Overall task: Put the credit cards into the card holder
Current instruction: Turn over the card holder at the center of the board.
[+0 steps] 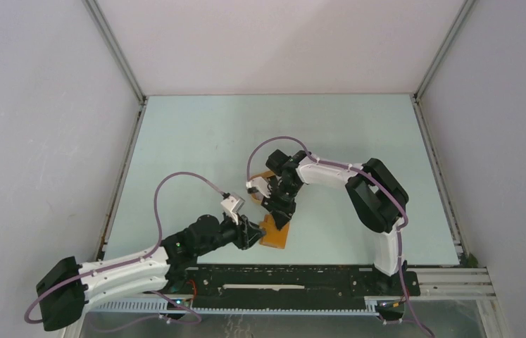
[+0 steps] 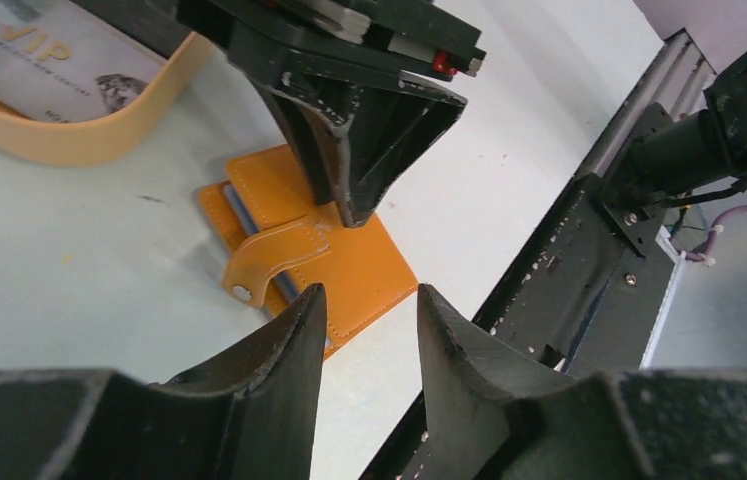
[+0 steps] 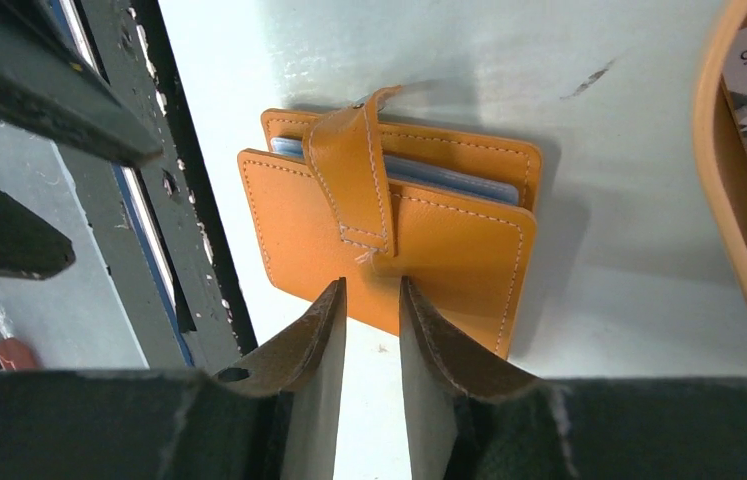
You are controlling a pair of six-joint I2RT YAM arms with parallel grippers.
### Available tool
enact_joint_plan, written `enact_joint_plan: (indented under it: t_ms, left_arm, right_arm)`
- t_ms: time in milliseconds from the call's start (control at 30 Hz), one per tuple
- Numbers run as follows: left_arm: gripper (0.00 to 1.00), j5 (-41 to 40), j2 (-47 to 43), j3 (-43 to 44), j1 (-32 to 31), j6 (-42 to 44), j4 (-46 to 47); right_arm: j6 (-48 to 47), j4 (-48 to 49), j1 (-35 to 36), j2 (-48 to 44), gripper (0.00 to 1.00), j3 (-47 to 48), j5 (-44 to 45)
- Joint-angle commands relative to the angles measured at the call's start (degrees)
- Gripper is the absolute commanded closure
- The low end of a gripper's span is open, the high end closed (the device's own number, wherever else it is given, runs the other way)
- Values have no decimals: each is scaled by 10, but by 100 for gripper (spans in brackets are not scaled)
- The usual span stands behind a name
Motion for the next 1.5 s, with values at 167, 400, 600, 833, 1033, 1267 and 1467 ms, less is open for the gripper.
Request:
enact_joint_plan:
  t_ms: [167, 400, 600, 833, 1033, 1267, 1467]
  left_arm:
    - [60, 51, 170, -6, 1, -47, 209]
    - [62, 22, 284, 14, 1, -54, 195]
    - [66, -24, 306, 11, 1, -74, 146]
    - [68, -33, 309, 0, 1, -81, 137]
    - [68, -29, 320, 2, 1, -82, 143]
    - [68, -26, 324, -1, 1, -84, 149]
    - [68, -24, 325, -13, 1, -94, 172]
  right_arm:
    - [10, -18, -23, 19, 66, 23, -55]
    - [10, -20, -29, 14, 66, 23, -61]
    - [9, -28, -41, -21, 62, 20, -64]
    - [34, -21, -86, -38, 48, 6, -76]
    - [55, -14, -123, -22, 47, -1, -35]
    - [70, -10, -122, 19, 43, -7, -45]
    - [76, -8, -90, 42, 43, -8, -38]
